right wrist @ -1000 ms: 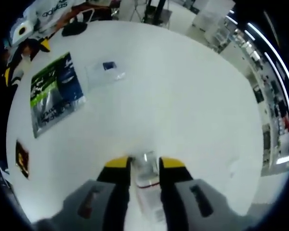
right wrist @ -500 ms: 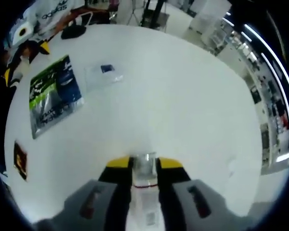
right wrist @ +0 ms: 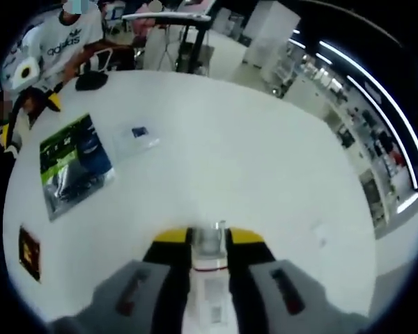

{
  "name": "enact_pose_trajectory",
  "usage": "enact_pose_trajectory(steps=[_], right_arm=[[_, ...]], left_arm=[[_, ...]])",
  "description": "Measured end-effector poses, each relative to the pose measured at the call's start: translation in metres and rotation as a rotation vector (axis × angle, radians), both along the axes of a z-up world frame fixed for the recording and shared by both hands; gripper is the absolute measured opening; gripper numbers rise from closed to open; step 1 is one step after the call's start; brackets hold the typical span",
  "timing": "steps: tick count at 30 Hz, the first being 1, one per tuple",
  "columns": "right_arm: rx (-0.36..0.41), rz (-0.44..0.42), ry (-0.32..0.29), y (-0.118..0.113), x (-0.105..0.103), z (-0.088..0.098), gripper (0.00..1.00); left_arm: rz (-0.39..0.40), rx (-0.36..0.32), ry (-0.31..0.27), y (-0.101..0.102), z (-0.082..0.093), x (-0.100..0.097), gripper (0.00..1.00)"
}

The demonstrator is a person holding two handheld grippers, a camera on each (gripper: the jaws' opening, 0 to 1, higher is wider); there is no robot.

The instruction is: Arrange the skincare products in the storage area until every visible bottle or jar stands upright without overlapping.

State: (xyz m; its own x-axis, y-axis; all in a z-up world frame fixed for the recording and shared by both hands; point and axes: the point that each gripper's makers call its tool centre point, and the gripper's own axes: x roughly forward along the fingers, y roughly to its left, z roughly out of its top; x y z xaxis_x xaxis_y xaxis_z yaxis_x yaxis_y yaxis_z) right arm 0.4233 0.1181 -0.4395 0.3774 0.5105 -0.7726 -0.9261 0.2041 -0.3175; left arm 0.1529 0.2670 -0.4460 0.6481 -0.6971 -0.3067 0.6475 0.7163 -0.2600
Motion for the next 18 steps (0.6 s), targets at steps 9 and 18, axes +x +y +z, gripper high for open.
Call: enact_pose_trajectory(steps=[9, 18], right_arm=[[0.117, -0.027, -0.114, 0.007, 0.002, 0.029, 0.18], [0.26, -0.064, -0.184, 0.01, 0.007, 0.049, 0.17]], left_arm=[[-0.002, 0.006, -0.006, -0.001, 0.003, -0.001, 0.87], [-0.013, 0.017, -0.013, -0.004, 0.008, -0.002, 0.87]])
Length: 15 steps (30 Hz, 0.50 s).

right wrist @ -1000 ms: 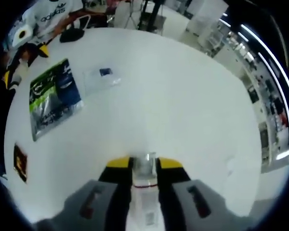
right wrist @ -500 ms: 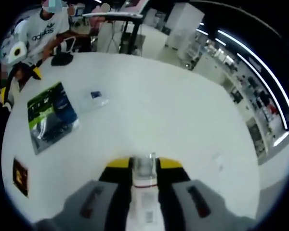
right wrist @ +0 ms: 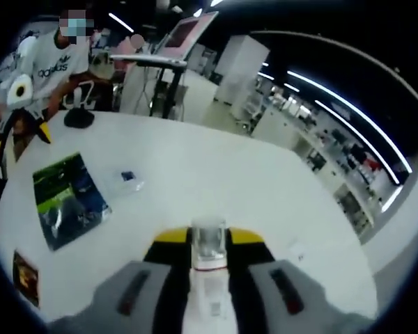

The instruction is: Arrange the skincare products in the storage area until every visible bottle or jar stands upright without overlapping.

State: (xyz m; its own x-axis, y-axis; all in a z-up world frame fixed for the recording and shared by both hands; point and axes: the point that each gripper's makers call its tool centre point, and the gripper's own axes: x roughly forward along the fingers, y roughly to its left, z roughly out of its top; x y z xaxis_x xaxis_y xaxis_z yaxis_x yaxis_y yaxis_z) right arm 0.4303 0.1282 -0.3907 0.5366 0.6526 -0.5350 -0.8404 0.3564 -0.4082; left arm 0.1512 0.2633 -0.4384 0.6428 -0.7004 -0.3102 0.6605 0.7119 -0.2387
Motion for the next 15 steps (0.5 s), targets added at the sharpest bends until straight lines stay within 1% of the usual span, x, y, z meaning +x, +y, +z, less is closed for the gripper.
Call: enact_pose_trajectory(steps=[2, 5, 9, 12, 15], right_arm=[[0.018, -0.009, -0.015, 0.0, -0.002, 0.001, 0.17], [0.067, -0.024, -0.007, 0.002, -0.004, 0.001, 0.17], [0.088, -0.032, -0.002, 0.002, -0.009, -0.002, 0.17], [0.121, -0.04, -0.016, 0.003, -0.012, 0.002, 0.17], [0.186, -0.067, -0.028, 0.002, -0.012, 0.011, 0.17]], left_arm=[[-0.002, 0.003, 0.0, -0.001, 0.001, 0.0, 0.87], [-0.006, 0.003, -0.003, -0.003, 0.002, 0.0, 0.87], [-0.008, 0.008, 0.004, -0.005, 0.002, 0.0, 0.88], [-0.009, 0.008, 0.0, -0.005, 0.003, 0.0, 0.88], [-0.011, 0.012, 0.0, -0.005, 0.002, 0.0, 0.88]])
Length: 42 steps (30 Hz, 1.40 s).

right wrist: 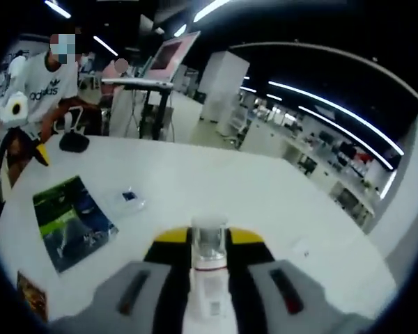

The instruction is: Arrange the skincare products in the storage area until every visible bottle or jar stands upright without overlapping.

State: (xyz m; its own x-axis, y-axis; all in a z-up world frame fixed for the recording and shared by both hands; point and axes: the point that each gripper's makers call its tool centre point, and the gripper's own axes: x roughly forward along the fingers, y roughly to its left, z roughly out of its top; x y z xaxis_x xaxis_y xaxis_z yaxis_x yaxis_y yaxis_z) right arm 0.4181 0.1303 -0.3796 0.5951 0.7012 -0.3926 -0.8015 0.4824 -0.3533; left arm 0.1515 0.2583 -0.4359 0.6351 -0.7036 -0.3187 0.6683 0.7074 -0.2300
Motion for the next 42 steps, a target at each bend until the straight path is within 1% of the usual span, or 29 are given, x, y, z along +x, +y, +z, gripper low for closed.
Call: enact_pose_trajectory(steps=[1, 3, 5, 6, 8, 10, 12, 14, 16, 21, 22, 24, 26, 29, 33, 35, 38, 42], right_arm=[[0.018, -0.011, -0.006, -0.001, 0.001, 0.003, 0.17], [0.081, -0.028, -0.002, -0.002, 0.001, 0.011, 0.17], [0.108, -0.043, -0.002, -0.005, 0.001, 0.015, 0.17], [0.142, -0.045, 0.013, -0.004, -0.001, 0.017, 0.17], [0.177, -0.063, 0.014, -0.006, -0.002, 0.022, 0.17], [0.227, -0.069, 0.038, -0.006, -0.004, 0.023, 0.17], [0.284, -0.049, 0.063, -0.003, -0.009, 0.025, 0.17], [0.307, -0.052, 0.069, -0.006, -0.011, 0.025, 0.17], [0.37, -0.016, 0.091, -0.003, -0.019, 0.027, 0.17], [0.36, -0.01, 0.089, -0.006, -0.025, 0.018, 0.17], [0.373, -0.001, 0.094, -0.005, -0.026, 0.018, 0.17], [0.392, 0.004, 0.085, -0.005, -0.027, 0.021, 0.17], [0.424, 0.015, 0.096, -0.004, -0.029, 0.024, 0.17], [0.442, 0.025, 0.102, -0.002, -0.032, 0.024, 0.17], [0.496, 0.049, 0.142, 0.002, -0.037, 0.023, 0.17], [0.511, 0.058, 0.143, 0.002, -0.038, 0.022, 0.17], [0.548, 0.083, 0.171, 0.005, -0.042, 0.021, 0.17], [0.553, 0.093, 0.177, 0.007, -0.043, 0.019, 0.17]], left_arm=[[0.0, 0.0, -0.001, 0.0, 0.0, 0.0, 0.88], [0.0, 0.001, -0.001, 0.0, 0.0, 0.0, 0.88], [0.0, 0.0, -0.001, -0.001, 0.001, 0.0, 0.88], [0.0, 0.0, -0.002, -0.001, 0.001, 0.0, 0.88], [0.001, 0.003, -0.003, -0.001, 0.001, 0.0, 0.88], [0.003, 0.001, -0.002, 0.0, 0.0, 0.0, 0.88], [0.002, 0.003, 0.0, -0.001, 0.0, -0.001, 0.88], [0.001, 0.002, -0.001, -0.001, 0.001, -0.001, 0.88], [0.002, 0.003, 0.0, -0.001, 0.001, -0.001, 0.88], [0.002, 0.006, 0.001, -0.001, 0.001, -0.001, 0.88], [0.001, 0.006, 0.001, -0.002, 0.001, -0.001, 0.88], [-0.002, 0.006, -0.001, -0.003, 0.001, -0.001, 0.88], [-0.003, 0.006, -0.001, -0.004, 0.001, -0.002, 0.88], [-0.004, 0.009, 0.003, -0.004, 0.0, -0.003, 0.88], [0.001, 0.01, 0.004, -0.002, 0.0, -0.003, 0.88], [0.0, 0.013, 0.004, -0.003, 0.0, -0.003, 0.88], [-0.001, 0.011, 0.003, -0.003, 0.0, -0.004, 0.87], [0.0, 0.015, 0.006, -0.002, -0.001, -0.004, 0.87]])
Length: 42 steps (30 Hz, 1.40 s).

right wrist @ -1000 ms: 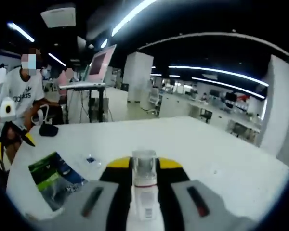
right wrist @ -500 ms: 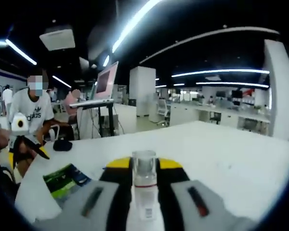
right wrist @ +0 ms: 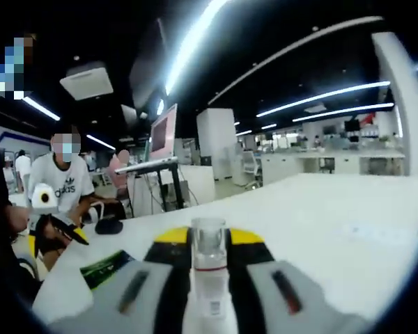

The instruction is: Arrange the skincare products in the storage area until every visible bottle or jar stands upright without overlapping.

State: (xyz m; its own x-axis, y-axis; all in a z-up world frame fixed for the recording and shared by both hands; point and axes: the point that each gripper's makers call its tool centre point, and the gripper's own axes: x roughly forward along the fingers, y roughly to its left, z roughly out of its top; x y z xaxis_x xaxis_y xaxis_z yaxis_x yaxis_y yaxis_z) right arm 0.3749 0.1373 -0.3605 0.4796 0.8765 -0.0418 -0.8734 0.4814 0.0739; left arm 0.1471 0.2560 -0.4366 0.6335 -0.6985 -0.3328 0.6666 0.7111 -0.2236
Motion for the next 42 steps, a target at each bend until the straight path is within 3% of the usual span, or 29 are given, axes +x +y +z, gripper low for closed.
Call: enact_pose_trajectory(steps=[21, 42], right_arm=[[0.084, 0.02, 0.047, -0.001, 0.003, -0.004, 0.18], [0.074, 0.041, 0.05, 0.003, -0.007, -0.003, 0.19]], left_arm=[[-0.004, 0.007, 0.005, -0.001, -0.001, 0.001, 0.87], [-0.007, 0.005, 0.001, -0.002, 0.0, 0.001, 0.87]])
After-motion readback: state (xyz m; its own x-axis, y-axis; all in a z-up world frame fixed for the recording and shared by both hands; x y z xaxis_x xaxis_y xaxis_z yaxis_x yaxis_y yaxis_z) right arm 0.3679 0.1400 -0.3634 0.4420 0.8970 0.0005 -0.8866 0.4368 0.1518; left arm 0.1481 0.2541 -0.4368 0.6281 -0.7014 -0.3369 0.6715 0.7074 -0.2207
